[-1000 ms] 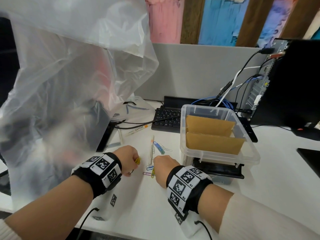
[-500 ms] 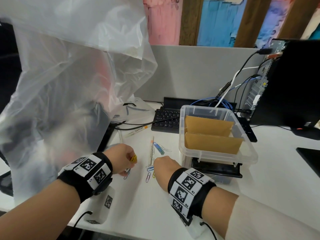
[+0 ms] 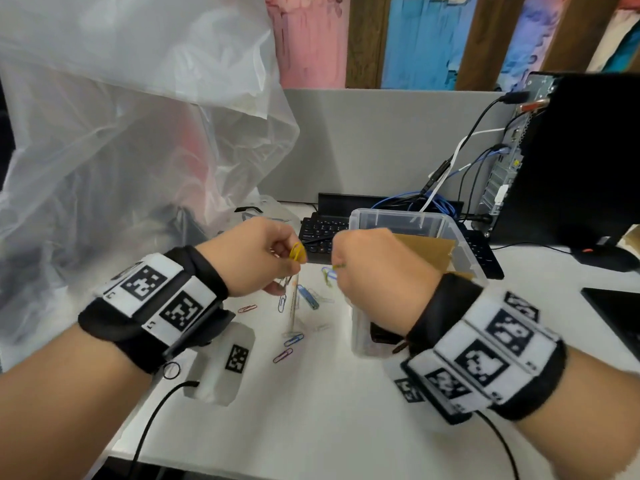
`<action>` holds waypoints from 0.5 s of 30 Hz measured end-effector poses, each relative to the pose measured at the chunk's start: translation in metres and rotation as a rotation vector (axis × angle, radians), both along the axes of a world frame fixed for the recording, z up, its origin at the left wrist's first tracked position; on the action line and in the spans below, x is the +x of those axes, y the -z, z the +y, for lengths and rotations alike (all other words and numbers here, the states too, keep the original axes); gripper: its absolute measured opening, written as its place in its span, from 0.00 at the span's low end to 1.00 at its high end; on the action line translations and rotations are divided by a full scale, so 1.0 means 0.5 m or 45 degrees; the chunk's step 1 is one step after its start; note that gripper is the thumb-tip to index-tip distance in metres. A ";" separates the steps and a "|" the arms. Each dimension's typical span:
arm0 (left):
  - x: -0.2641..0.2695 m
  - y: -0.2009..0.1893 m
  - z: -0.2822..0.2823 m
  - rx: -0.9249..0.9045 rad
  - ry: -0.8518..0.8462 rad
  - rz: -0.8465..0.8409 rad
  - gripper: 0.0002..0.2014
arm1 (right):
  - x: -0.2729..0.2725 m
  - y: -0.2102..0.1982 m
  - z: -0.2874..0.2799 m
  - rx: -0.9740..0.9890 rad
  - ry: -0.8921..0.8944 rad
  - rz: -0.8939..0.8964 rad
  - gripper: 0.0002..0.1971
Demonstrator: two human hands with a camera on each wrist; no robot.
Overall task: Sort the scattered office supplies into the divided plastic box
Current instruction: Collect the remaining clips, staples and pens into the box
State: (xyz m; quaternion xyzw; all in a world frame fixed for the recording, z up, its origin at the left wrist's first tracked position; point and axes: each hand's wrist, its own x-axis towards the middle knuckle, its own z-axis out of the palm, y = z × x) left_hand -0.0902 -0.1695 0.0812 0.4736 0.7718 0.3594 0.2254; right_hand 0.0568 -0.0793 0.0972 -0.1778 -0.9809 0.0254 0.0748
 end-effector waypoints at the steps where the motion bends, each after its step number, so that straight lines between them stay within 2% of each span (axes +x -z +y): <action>1: 0.012 -0.006 0.009 0.027 0.034 -0.011 0.11 | 0.013 -0.007 0.016 -0.028 0.031 0.054 0.04; 5: 0.069 -0.015 0.059 0.162 0.210 -0.025 0.09 | 0.074 -0.016 0.086 -0.149 0.148 0.201 0.05; 8: 0.103 -0.003 0.104 0.284 0.335 0.055 0.08 | 0.111 -0.003 0.134 -0.194 0.175 0.263 0.05; 12: 0.126 0.028 0.160 0.309 0.341 0.200 0.12 | 0.143 0.031 0.177 -0.259 0.213 0.281 0.05; 15: 0.134 0.044 0.179 0.299 0.340 0.286 0.09 | 0.157 0.056 0.199 -0.329 0.209 0.314 0.06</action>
